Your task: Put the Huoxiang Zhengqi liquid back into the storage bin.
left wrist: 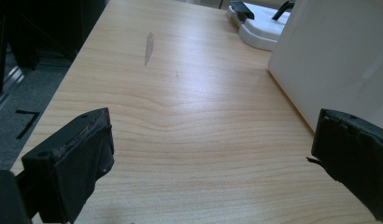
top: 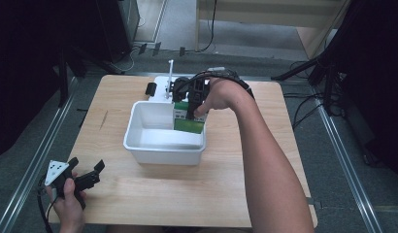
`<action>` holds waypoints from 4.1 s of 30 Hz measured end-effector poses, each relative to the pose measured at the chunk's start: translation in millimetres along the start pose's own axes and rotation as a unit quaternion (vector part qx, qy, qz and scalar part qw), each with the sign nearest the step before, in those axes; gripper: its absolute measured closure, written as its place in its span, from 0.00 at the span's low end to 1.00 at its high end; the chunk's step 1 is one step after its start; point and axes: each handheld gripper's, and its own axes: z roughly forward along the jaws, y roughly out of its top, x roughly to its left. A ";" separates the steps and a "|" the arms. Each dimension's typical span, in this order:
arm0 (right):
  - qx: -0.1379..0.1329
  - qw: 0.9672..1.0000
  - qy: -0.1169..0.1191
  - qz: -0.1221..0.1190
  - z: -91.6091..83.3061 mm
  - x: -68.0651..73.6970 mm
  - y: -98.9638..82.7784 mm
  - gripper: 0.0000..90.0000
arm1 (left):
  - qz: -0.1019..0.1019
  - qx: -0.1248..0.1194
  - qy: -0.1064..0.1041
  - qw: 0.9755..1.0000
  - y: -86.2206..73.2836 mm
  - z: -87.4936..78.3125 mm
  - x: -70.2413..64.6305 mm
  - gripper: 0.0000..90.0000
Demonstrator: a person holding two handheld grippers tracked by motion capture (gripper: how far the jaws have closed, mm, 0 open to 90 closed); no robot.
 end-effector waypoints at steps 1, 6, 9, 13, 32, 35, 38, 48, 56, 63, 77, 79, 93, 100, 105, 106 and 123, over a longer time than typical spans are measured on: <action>0.001 1.000 0.000 0.000 1.6 0.2 -0.2 0.72 | 0.000 0.000 0.000 1.000 0.0 0.1 0.0 0.00; 0.001 1.000 0.001 -0.002 14.2 -0.3 -0.7 0.72 | 0.001 0.000 0.000 1.000 0.1 0.0 0.3 0.00; 0.003 1.000 0.001 -0.004 20.6 -0.9 0.2 0.72 | 0.001 0.000 -0.001 1.000 0.1 0.0 0.4 0.00; 0.008 1.000 0.000 -0.003 28.7 -1.4 1.4 0.72 | 0.001 0.000 -0.001 1.000 0.0 -0.1 0.3 0.00; 0.022 1.000 0.004 0.000 68.8 -2.0 2.9 0.71 | 0.000 -0.001 -0.002 1.000 0.1 0.3 0.4 0.00; 0.023 1.000 0.007 0.003 74.0 -1.9 2.8 0.71 | 0.000 -0.001 -0.003 1.000 0.1 0.1 0.6 0.00; 0.026 1.000 0.009 0.002 77.0 -3.3 2.9 0.71 | -0.001 -0.001 -0.002 1.000 0.2 0.3 0.7 0.00; 0.029 0.999 0.006 0.012 75.6 -4.4 -1.2 0.69 | 0.000 -0.001 -0.002 1.000 0.2 0.5 0.4 0.00; 0.011 0.999 -0.003 0.038 64.3 -6.2 -7.6 0.61 | 0.001 -0.001 -0.001 1.000 0.1 0.3 0.1 0.00; -0.010 0.998 -0.002 0.067 51.0 -6.8 -14.1 0.48 | 0.002 0.000 -0.001 1.000 0.2 0.5 -0.2 0.00; -0.143 0.923 -0.065 0.350 9.3 -25.4 -67.9 0.11 | 0.002 -0.001 0.000 1.000 0.1 0.4 -0.6 0.00; -0.173 0.908 -0.052 0.379 13.3 -28.4 -83.9 0.00 | 0.002 -0.002 0.000 1.000 0.0 0.3 -0.5 0.00; -0.286 0.821 -0.127 0.477 42.0 -17.1 -163.1 0.00 | 0.002 -0.002 0.001 1.000 0.0 0.5 -0.8 0.00; -0.326 0.786 -0.178 0.494 52.1 1.8 -190.7 0.00 | 0.003 -0.002 0.002 1.000 -0.1 0.3 -0.9 0.00; -0.344 0.767 -0.203 0.502 60.8 15.7 -210.8 0.00 | 0.002 -0.001 0.000 1.000 0.0 0.1 -0.4 0.00; -0.348 0.764 -0.203 0.504 63.1 18.6 -215.1 0.00 | 0.002 -0.001 0.000 1.000 0.0 0.1 -0.4 0.00; -0.366 0.730 -0.233 0.529 100.7 78.5 -285.9 0.00 | 0.005 -0.002 0.001 1.000 -0.2 0.2 -1.1 0.00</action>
